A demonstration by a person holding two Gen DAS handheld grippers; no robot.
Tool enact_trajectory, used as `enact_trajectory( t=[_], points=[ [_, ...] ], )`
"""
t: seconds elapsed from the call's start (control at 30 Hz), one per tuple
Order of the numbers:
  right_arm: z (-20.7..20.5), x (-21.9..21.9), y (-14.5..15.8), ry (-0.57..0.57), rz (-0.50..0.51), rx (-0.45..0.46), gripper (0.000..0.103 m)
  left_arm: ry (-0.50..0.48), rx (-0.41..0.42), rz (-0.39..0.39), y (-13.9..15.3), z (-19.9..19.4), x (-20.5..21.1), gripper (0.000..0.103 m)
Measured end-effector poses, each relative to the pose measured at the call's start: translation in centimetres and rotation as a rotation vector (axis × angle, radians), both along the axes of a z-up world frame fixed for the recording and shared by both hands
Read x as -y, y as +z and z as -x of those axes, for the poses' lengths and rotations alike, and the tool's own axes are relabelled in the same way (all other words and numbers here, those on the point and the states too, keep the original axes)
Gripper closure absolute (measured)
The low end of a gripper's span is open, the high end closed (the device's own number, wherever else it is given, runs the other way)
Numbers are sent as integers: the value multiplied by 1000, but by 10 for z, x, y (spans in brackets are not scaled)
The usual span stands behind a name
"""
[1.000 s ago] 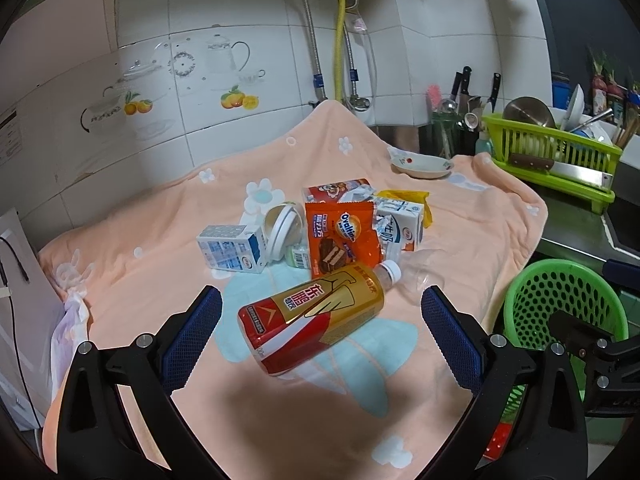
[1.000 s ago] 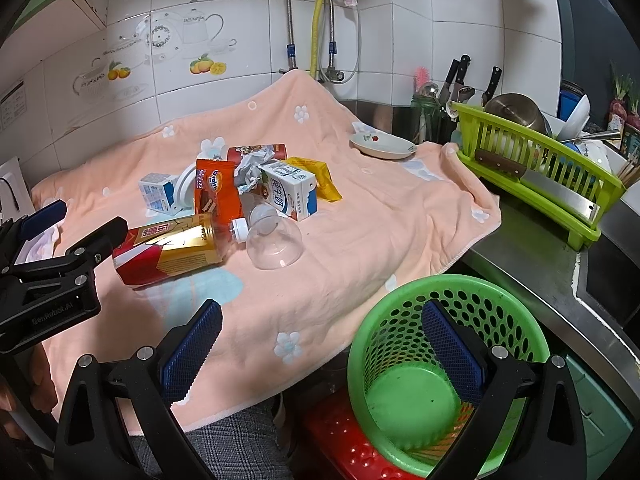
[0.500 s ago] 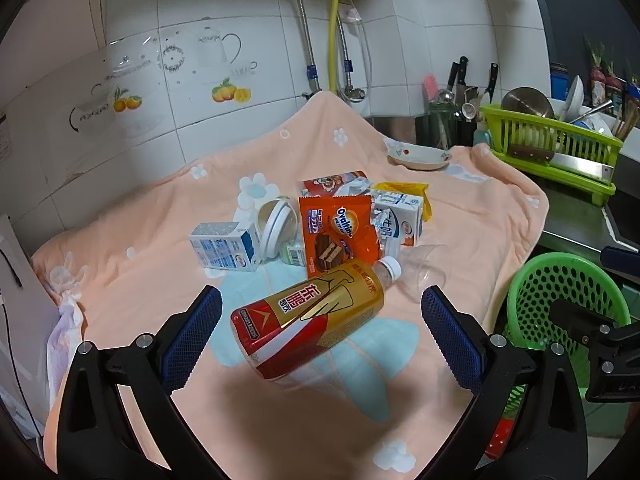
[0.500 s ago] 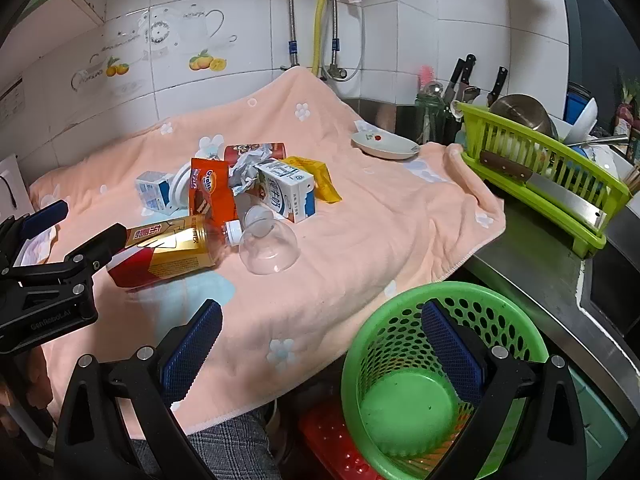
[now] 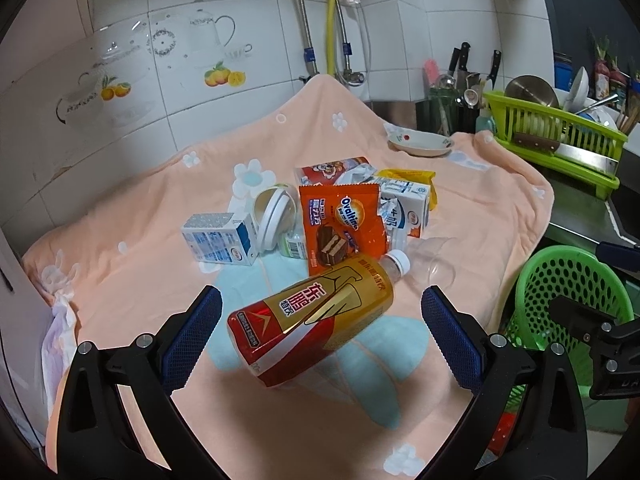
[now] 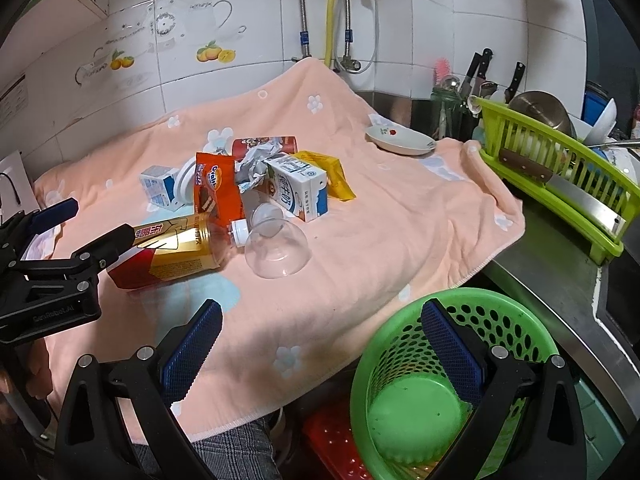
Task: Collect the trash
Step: 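Move both tools toward the red-and-gold drink bottle on the towel, then grasp the drink bottle with the left tool while the right tool grasps the clear plastic cup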
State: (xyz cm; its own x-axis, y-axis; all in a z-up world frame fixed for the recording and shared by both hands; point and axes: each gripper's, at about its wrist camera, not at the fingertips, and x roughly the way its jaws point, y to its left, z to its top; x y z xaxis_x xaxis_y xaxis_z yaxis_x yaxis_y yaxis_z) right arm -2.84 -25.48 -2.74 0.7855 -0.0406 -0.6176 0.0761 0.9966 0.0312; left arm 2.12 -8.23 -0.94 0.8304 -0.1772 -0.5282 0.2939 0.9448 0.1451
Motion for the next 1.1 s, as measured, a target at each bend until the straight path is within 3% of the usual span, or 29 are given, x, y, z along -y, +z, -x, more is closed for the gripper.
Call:
enact_trajectory(
  t=[0.5, 1.1],
  points=[
    [-41, -2, -12, 81, -27, -46, 7, -16, -45, -18, -3, -28, -15, 5],
    [-122, -16, -42, 160, -46, -124, 7, -251, -153, -141, -23, -74, -6, 5]
  ],
)
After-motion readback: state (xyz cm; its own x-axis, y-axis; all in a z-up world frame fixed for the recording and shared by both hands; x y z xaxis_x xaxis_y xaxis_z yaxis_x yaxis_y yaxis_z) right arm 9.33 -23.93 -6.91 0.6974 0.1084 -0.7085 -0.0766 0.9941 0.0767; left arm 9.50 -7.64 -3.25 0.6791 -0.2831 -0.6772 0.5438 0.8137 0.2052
